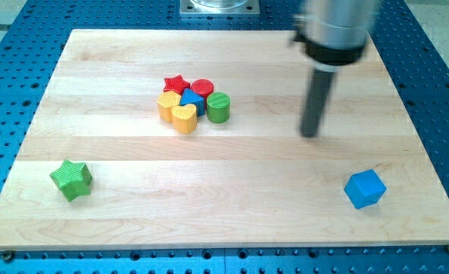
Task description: Slide the blue cube to the bottom of the green circle
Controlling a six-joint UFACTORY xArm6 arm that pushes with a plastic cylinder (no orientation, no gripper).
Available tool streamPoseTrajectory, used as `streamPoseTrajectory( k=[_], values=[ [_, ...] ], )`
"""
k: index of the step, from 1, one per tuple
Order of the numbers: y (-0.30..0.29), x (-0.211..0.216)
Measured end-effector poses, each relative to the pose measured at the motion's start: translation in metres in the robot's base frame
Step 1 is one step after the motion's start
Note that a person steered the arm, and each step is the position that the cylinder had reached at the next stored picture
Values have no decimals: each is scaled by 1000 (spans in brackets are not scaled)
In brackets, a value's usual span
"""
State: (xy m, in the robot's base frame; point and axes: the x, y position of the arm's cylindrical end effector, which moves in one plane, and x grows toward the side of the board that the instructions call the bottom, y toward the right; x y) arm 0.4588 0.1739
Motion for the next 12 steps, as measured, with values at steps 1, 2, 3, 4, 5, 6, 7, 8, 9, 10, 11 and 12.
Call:
streamPoseTrajectory(
  k=[1,2,3,4,5,6,7,8,9,10,11,12],
  values=[
    [53,78],
    [56,135],
    [17,101],
    [-9,51],
    [4,83],
    [-40,44],
    [-97,19],
    [-100,55],
    [-120,75],
    [-142,13],
    [-167,-8],
    [-186,-5]
  ],
)
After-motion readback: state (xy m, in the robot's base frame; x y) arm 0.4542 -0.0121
